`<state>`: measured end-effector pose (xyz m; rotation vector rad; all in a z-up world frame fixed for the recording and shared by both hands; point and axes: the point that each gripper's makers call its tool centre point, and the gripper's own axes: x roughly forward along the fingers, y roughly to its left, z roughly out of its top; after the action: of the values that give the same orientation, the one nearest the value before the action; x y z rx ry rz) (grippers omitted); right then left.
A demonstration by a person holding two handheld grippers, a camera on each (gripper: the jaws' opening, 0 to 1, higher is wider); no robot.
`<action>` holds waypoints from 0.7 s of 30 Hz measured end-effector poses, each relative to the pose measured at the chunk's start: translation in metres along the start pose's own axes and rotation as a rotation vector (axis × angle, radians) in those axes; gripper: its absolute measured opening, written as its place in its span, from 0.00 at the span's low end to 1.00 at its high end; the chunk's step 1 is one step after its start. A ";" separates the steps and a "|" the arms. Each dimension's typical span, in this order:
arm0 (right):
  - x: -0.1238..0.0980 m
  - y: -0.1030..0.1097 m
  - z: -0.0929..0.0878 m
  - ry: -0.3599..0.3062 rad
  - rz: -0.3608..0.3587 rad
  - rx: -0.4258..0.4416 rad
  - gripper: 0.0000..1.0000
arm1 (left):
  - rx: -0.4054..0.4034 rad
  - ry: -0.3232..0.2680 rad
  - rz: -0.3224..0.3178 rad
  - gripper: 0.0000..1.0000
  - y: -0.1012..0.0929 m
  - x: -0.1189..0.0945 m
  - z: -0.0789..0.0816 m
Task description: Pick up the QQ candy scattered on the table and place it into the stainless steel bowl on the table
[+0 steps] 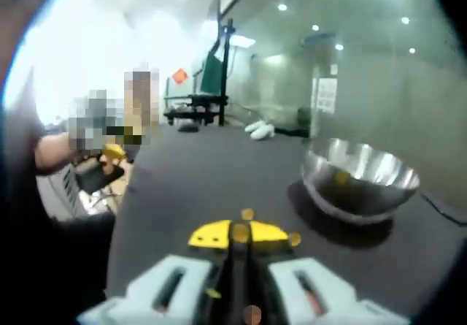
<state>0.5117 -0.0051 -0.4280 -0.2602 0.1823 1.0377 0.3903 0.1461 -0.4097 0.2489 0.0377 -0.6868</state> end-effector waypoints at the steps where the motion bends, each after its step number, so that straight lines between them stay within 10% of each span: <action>1: -0.003 -0.007 0.008 -0.013 -0.014 -0.013 0.10 | 0.000 0.000 0.000 0.28 0.000 0.000 0.000; 21: 0.004 -0.151 0.110 -0.109 -0.213 -0.044 0.10 | 0.011 0.001 -0.006 0.28 -0.006 0.002 0.003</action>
<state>0.6481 -0.0418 -0.3055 -0.2566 0.0315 0.8423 0.3876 0.1396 -0.4081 0.2595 0.0357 -0.6933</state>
